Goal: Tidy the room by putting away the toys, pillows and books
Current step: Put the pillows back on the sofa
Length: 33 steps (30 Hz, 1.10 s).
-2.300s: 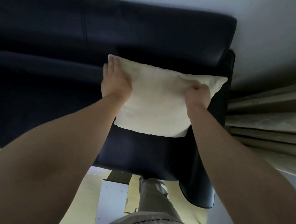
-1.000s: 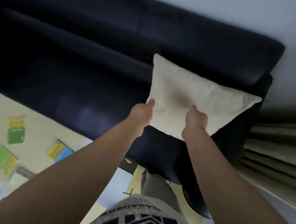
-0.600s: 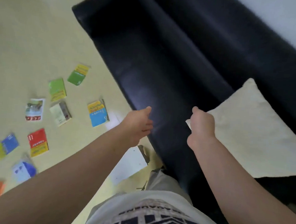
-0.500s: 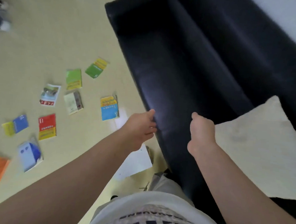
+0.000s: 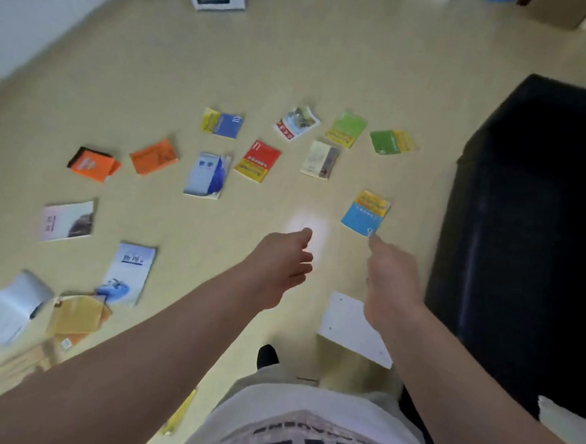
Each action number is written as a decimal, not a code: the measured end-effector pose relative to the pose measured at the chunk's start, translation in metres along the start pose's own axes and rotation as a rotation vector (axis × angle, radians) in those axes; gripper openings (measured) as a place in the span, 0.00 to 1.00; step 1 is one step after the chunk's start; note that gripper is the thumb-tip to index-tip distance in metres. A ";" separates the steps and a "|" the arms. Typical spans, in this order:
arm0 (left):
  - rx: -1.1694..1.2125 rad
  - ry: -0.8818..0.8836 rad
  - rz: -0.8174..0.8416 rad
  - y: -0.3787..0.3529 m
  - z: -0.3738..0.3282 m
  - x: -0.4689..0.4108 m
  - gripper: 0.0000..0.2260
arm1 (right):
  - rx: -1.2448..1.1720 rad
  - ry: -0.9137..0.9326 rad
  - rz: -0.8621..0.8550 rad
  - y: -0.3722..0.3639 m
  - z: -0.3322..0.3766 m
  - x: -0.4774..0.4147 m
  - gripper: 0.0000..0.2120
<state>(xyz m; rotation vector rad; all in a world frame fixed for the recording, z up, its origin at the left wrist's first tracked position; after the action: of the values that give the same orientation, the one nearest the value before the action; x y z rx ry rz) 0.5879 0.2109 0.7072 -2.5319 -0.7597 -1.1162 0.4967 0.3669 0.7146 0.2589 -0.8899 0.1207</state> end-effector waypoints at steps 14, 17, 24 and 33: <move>0.690 -0.075 -0.452 0.312 0.020 0.024 0.10 | 0.621 0.163 0.427 -0.347 0.003 0.093 0.14; 0.775 -0.047 -0.542 0.354 0.021 0.012 0.10 | 0.729 0.180 0.496 -0.407 0.006 0.092 0.21; 0.954 -0.055 -0.725 0.445 -0.023 -0.028 0.10 | 0.909 0.227 0.655 -0.559 0.049 0.082 0.20; 1.094 -0.080 -0.955 0.585 -0.064 -0.042 0.10 | 1.031 0.197 0.808 -0.752 0.077 0.108 0.09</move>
<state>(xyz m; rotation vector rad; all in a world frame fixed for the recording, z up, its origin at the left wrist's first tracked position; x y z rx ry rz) 0.8549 -0.3152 0.6986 -1.2490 -1.9974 -0.4743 0.6650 -0.3779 0.7151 0.8132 -0.6232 1.3506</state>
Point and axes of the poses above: each hand's wrist, its own x-axis away from the middle knuckle, its own y-axis out of the back of the hand, z = x × y, the point moved 9 cm from there along -x, towards the middle knuckle, and after that the axes turned 7 degrees about -y, right-handed, at the moved point
